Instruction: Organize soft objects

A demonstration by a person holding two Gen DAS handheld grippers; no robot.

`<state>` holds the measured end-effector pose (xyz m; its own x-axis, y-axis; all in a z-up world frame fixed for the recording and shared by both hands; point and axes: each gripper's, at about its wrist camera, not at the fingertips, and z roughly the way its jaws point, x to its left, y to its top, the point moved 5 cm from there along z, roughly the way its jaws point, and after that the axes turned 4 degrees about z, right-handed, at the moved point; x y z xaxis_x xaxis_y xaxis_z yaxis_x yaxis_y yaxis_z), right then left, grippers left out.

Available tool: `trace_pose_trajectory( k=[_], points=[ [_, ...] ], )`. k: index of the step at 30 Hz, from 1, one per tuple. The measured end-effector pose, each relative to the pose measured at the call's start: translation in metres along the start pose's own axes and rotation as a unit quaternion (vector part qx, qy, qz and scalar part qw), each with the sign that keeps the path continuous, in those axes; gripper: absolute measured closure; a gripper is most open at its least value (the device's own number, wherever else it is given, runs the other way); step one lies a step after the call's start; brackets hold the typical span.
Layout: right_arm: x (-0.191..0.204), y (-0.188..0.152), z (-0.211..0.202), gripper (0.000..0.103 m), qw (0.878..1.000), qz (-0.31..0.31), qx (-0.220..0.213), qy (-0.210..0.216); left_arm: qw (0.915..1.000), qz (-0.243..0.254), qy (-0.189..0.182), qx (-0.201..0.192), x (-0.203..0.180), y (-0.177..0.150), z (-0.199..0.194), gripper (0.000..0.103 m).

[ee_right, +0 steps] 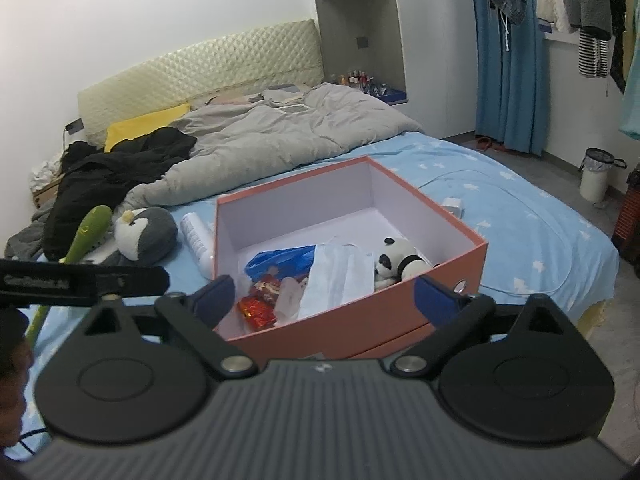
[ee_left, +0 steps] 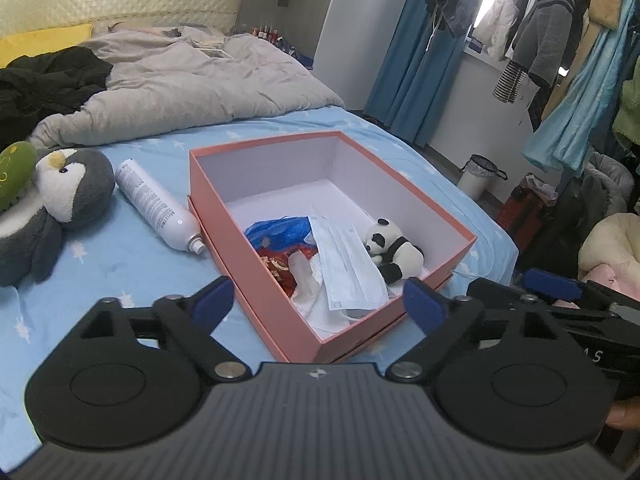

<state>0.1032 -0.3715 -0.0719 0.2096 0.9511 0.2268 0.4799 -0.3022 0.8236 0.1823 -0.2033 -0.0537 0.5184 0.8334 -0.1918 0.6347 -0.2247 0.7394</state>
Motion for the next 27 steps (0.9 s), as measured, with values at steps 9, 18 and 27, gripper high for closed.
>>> trace_pose_trajectory(
  k=[9,18,27],
  points=[
    [-0.0008,-0.0014,0.0018,0.005,1.000,0.004,0.005,0.002,0.9998,-0.004,0.019,0.004,0.0044,0.0006,0.0009,0.002],
    [-0.0009,-0.0003,0.0022,0.005,1.000,0.003,0.003,0.000,0.9994,-0.008,0.034,0.007,0.0069,0.0016,-0.0009,0.002],
    [0.0009,-0.0019,0.0022,0.005,1.000,0.004,0.006,0.001,0.9992,-0.011,0.037,0.003,0.0075,0.0007,-0.0037,0.002]
  ],
)
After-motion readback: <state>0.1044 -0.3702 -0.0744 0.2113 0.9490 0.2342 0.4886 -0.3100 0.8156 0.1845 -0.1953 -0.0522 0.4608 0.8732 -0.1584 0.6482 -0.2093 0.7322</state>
